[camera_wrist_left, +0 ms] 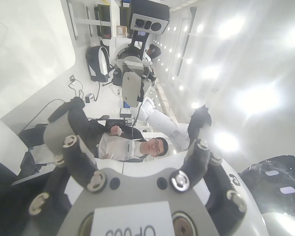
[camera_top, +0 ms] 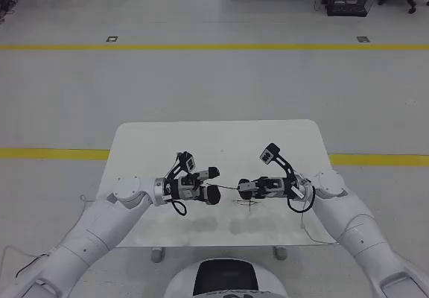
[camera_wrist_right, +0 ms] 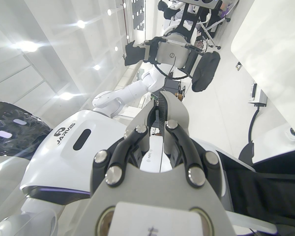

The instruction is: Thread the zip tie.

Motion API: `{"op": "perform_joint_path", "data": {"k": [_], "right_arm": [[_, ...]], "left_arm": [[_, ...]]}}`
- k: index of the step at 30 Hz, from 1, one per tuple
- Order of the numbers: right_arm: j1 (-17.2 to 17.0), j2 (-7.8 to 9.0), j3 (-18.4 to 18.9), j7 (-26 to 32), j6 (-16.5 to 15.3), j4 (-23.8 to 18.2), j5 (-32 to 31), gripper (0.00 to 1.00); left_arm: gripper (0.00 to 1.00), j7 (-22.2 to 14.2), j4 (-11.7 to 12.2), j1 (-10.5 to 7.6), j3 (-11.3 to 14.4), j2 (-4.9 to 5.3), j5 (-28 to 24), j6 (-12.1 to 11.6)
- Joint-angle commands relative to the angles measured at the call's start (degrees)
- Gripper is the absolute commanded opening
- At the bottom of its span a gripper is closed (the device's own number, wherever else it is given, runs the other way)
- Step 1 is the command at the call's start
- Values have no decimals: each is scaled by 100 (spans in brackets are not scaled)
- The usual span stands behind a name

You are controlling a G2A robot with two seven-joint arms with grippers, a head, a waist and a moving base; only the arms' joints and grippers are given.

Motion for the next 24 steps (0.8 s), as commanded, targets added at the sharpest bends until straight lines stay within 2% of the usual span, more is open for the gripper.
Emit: {"op": "perform_joint_path", "data": {"k": [1, 4, 5, 11, 13, 24], "right_arm": [[-35, 3, -13, -15, 44, -96, -24, 0], [-44, 11, -33, 87, 57, -159, -19, 0], [-40, 15, -49, 87, 55, -181, -34, 0], [-48, 14, -51, 47, 61, -193, -42, 0], [-111, 16, -59, -137, 89, -326, -123, 0], [-194, 37, -23, -183, 109, -469, -180, 0]], "left_arm": [[100, -125, -5, -7, 2, -3, -68, 74], [100, -340, 26, -47, 30, -15, -151, 225], [100, -220, 75, -81, 25, -17, 2, 175], [100, -187, 70, -75, 28, -18, 10, 178], [100, -75, -29, -38, 46, -26, 39, 203], [100, -178, -101, 3, 20, -25, 75, 303]]}}
